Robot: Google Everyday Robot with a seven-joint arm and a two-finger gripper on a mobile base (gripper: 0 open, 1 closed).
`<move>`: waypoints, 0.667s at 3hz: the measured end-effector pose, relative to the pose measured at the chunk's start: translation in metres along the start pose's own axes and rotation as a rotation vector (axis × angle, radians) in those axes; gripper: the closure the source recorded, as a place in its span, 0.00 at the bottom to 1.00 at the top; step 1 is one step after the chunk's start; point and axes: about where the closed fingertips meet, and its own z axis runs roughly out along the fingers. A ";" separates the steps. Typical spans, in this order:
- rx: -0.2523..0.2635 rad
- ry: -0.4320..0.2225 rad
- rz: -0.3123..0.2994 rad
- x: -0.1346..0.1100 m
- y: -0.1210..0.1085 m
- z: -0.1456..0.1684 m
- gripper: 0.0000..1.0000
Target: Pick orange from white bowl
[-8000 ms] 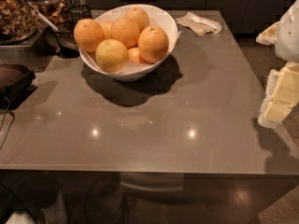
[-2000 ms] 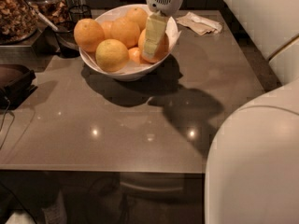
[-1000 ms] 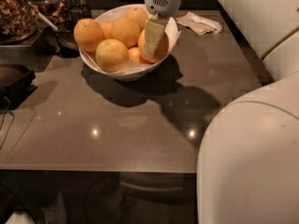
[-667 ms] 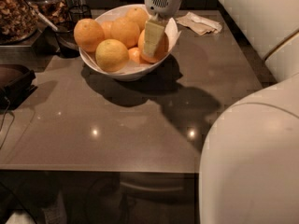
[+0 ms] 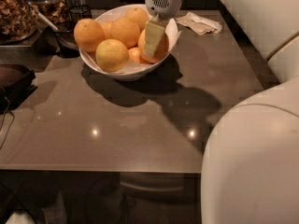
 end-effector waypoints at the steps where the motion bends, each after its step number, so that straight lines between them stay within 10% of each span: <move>1: 0.000 0.000 0.000 0.000 0.000 0.000 1.00; 2: 0.013 -0.049 0.014 -0.006 -0.004 -0.004 1.00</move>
Offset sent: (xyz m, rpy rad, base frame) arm -0.0021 -0.0014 0.0138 0.0822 -0.0143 -0.0257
